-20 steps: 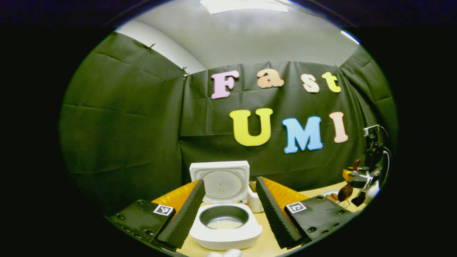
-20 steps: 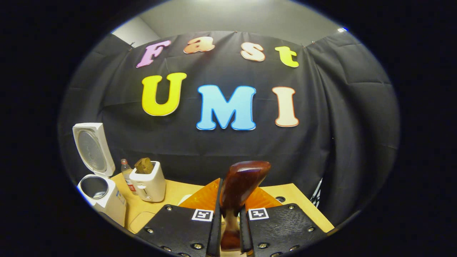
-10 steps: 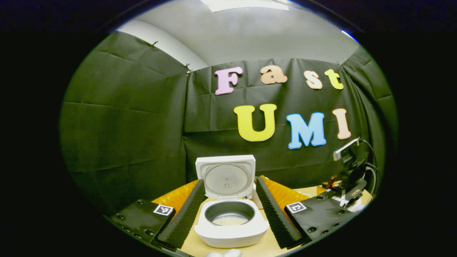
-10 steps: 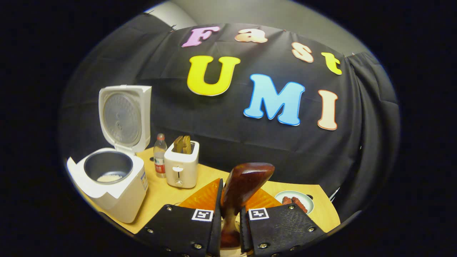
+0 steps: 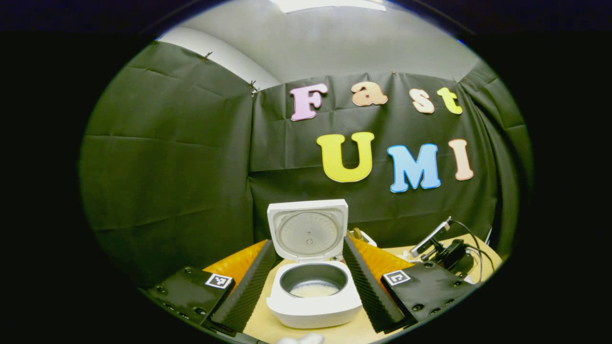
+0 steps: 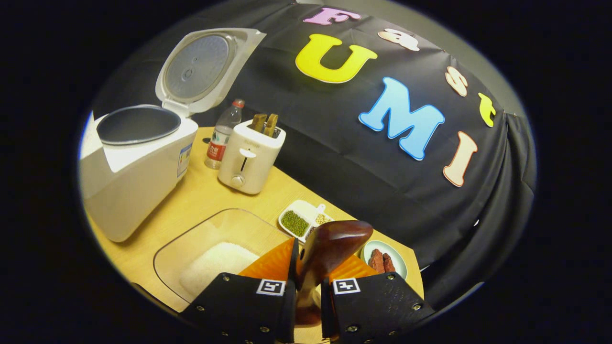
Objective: Close the left gripper, press the button to open the rice cooker; take a wooden spoon from the chopstick holder with the right hand, scoop a spoonful of rice and pour it into the rice cooker, then put the wooden spoon back into the chopstick holder.
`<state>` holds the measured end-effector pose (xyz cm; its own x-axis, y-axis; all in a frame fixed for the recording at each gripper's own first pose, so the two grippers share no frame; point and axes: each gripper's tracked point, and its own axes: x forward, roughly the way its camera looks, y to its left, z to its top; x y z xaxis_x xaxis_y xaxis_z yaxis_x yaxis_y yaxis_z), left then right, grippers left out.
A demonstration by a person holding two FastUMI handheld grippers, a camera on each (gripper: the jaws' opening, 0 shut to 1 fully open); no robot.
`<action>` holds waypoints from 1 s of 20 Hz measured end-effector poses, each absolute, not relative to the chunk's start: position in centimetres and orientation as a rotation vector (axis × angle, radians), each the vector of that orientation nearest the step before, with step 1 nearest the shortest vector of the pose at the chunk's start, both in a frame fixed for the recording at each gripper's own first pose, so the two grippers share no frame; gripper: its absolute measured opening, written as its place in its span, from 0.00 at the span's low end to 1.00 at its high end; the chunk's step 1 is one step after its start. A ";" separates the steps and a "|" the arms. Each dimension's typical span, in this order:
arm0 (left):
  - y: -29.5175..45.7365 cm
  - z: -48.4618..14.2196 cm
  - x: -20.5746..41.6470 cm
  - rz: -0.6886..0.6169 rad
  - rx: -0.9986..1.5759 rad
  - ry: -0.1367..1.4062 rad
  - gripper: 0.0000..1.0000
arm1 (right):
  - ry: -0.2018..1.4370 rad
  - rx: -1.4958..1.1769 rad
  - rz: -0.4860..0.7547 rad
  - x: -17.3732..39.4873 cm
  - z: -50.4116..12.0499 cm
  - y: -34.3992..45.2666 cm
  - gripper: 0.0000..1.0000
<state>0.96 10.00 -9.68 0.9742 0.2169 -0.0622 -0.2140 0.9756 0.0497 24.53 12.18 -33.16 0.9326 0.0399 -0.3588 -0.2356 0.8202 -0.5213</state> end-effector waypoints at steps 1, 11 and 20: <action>10.1 -9.7 1.0 0.216 0.041 0.067 1.00 | 0.345 -0.594 0.158 24.5 -33.5 12.5 0.22; 10.6 -9.8 0.7 0.223 0.046 0.077 1.00 | 0.463 -0.319 0.201 23.4 -35.3 15.1 0.22; 11.8 -9.5 0.4 0.241 0.044 0.084 1.00 | 0.521 0.272 0.178 23.9 -34.1 15.9 0.22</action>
